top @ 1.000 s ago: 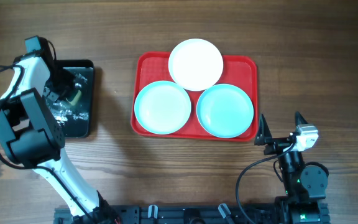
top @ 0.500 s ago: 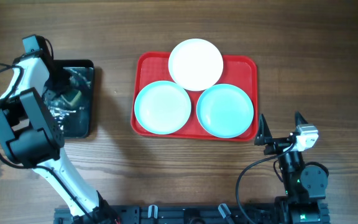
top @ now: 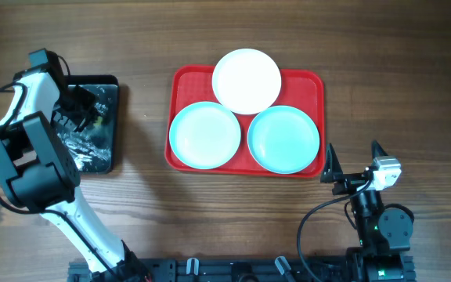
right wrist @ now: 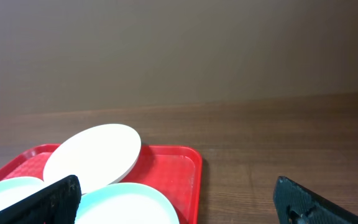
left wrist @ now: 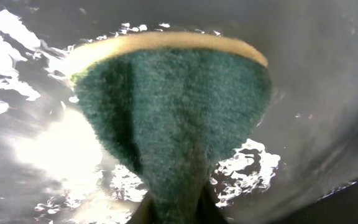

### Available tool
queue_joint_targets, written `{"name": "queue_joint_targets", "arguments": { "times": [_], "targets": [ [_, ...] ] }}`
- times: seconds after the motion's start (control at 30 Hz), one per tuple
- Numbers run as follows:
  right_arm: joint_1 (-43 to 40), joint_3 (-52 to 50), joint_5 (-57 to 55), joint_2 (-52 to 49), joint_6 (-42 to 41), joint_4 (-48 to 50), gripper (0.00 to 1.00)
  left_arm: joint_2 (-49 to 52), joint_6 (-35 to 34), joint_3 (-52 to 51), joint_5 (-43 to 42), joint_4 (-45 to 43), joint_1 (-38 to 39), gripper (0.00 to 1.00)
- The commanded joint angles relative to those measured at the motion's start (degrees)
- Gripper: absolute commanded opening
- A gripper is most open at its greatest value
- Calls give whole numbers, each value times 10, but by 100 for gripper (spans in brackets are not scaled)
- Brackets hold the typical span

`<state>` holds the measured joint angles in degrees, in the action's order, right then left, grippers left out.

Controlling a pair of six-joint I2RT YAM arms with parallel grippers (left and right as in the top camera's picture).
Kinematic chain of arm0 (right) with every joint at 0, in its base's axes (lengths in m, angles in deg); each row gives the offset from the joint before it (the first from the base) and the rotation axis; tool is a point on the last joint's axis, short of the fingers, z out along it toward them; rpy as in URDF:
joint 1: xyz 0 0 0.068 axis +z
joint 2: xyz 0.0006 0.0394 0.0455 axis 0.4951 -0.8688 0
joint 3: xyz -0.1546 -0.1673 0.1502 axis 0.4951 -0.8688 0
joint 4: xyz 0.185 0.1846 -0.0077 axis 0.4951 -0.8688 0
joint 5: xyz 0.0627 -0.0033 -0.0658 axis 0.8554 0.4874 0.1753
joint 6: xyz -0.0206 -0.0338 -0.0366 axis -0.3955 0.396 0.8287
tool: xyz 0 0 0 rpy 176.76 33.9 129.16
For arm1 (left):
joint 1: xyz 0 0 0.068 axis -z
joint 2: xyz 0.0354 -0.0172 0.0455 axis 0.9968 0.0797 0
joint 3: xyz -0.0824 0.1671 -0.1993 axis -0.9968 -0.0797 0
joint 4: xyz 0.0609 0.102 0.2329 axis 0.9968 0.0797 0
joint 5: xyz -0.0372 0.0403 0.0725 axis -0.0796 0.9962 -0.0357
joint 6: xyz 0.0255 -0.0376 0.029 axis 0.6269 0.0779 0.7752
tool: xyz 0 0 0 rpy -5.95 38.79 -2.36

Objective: Clean dirty plates on tray and stack at the side
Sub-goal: 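Dip and rub the sponge in the soapy water with the left gripper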

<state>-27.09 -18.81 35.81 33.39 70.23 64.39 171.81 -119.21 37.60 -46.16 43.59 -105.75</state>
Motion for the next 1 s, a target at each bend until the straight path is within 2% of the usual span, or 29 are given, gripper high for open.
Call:
{"name": "queue_joint_targets", "arguments": {
  "times": [0.0,0.2,0.23,0.27,0.3,0.4,0.53,0.83,0.9,0.97],
  "targets": [
    [2,-1,-5,3,3,1,100,34,-1,-21,-9,-7,3,100],
    [2,-1,-5,3,3,1,100,34,-1,-21,55,-46,3,100],
    [2,-1,-5,3,3,1,100,34,-1,-21,54,-46,3,89],
    [2,-1,-5,3,3,1,100,34,-1,-21,54,-45,3,29],
    [2,-1,-5,3,3,1,100,34,-1,-21,54,-44,3,4],
    [2,-1,-5,3,3,1,100,34,-1,-20,54,-40,3,4],
    [2,-1,-5,3,3,1,100,5,-1,3,52,6,3,4],
    [2,-1,-5,3,3,1,100,-238,1,20,52,33,4,4],
    [2,-1,-5,3,3,1,100,-237,1,12,75,29,9,4],
    [2,-1,-5,3,3,1,100,-206,1,-38,95,-19,15,4]
  ]
}}
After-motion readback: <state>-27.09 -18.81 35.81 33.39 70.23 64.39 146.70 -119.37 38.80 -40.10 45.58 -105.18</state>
